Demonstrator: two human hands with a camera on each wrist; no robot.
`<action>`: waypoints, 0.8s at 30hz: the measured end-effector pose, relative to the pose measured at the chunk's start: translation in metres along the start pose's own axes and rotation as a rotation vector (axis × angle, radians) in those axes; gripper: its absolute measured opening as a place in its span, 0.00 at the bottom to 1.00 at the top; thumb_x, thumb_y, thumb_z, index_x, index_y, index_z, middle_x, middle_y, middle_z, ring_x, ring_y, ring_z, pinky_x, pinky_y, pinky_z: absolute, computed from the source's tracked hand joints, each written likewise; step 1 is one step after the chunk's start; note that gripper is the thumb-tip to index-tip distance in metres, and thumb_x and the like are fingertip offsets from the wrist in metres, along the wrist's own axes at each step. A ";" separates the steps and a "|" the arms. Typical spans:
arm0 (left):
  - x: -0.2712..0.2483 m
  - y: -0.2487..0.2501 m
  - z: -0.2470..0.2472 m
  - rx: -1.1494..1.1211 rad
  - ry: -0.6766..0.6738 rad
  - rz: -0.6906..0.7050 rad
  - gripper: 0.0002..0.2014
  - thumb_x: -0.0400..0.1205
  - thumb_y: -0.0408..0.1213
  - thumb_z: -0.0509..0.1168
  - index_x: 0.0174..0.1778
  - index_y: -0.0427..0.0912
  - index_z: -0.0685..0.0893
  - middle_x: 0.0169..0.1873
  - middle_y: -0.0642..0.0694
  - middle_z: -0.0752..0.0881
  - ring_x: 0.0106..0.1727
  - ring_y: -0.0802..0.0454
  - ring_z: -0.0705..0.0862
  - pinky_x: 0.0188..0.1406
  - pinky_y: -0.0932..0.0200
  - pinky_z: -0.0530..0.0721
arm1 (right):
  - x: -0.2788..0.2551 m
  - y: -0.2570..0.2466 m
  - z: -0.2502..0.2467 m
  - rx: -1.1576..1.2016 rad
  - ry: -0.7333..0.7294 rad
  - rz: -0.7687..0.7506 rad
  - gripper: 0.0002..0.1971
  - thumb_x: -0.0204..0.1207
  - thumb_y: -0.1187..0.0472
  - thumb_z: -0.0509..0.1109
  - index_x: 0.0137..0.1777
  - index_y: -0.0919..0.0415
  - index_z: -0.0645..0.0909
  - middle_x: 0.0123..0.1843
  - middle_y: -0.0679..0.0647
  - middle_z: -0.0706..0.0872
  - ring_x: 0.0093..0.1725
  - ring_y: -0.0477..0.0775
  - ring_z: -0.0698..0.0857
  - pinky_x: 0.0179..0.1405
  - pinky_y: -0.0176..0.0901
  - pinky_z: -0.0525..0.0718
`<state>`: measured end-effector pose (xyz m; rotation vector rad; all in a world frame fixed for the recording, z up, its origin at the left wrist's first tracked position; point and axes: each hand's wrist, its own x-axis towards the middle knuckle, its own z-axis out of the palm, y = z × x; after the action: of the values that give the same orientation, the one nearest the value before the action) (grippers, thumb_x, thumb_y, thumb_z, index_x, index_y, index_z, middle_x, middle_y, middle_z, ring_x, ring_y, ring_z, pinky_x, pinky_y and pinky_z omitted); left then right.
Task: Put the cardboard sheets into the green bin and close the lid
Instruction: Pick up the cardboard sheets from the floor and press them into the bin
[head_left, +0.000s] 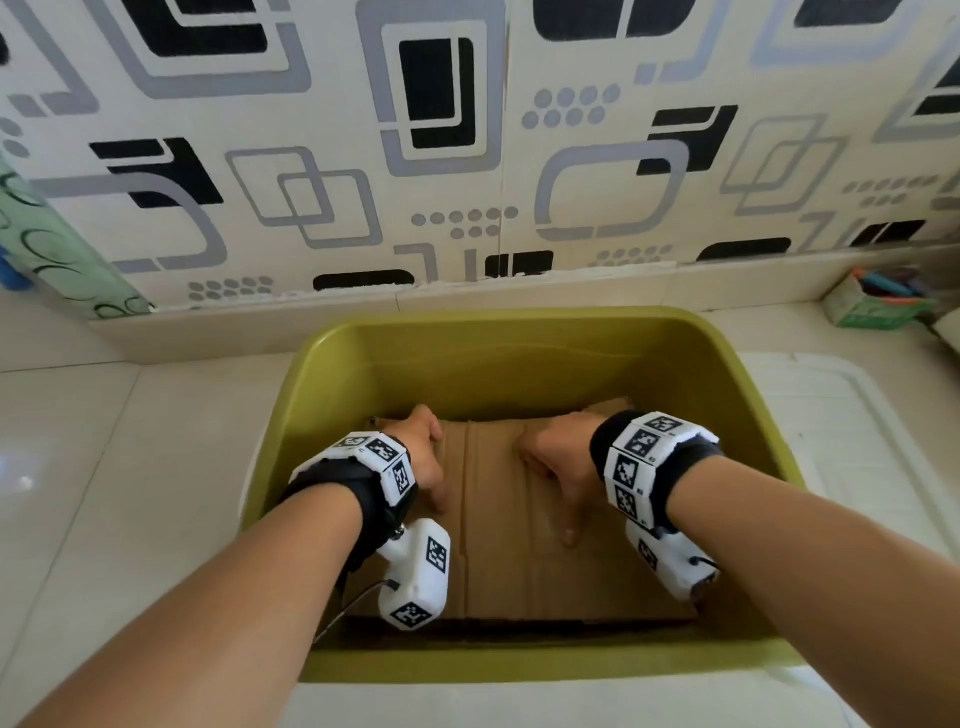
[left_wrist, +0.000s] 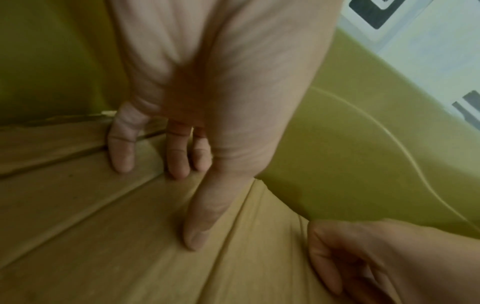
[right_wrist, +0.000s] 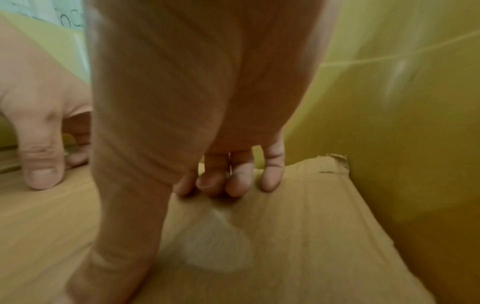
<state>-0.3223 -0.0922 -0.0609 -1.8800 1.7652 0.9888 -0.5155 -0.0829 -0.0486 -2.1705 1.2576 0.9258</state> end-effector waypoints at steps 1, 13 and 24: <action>0.002 0.000 0.001 0.014 0.001 0.000 0.42 0.59 0.43 0.86 0.64 0.53 0.68 0.54 0.45 0.81 0.55 0.42 0.85 0.56 0.46 0.87 | 0.001 0.001 0.001 0.018 0.002 -0.003 0.36 0.54 0.41 0.89 0.51 0.52 0.70 0.41 0.47 0.75 0.46 0.55 0.80 0.35 0.46 0.76; -0.022 -0.001 -0.004 -0.159 -0.013 0.020 0.36 0.75 0.49 0.76 0.77 0.50 0.70 0.68 0.46 0.78 0.65 0.44 0.82 0.45 0.58 0.83 | -0.012 -0.002 0.003 0.002 0.061 0.028 0.32 0.56 0.43 0.88 0.51 0.58 0.77 0.41 0.50 0.80 0.45 0.57 0.83 0.37 0.48 0.81; -0.103 0.098 -0.089 -0.584 0.132 0.428 0.10 0.84 0.40 0.68 0.59 0.41 0.85 0.43 0.45 0.90 0.35 0.52 0.84 0.32 0.60 0.85 | -0.132 0.061 -0.064 0.911 0.766 -0.098 0.11 0.79 0.53 0.76 0.46 0.61 0.83 0.31 0.53 0.85 0.28 0.48 0.83 0.30 0.38 0.84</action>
<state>-0.3929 -0.0946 0.0906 -1.9510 2.1850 1.7263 -0.5952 -0.0800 0.0887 -1.7771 1.4546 -0.5441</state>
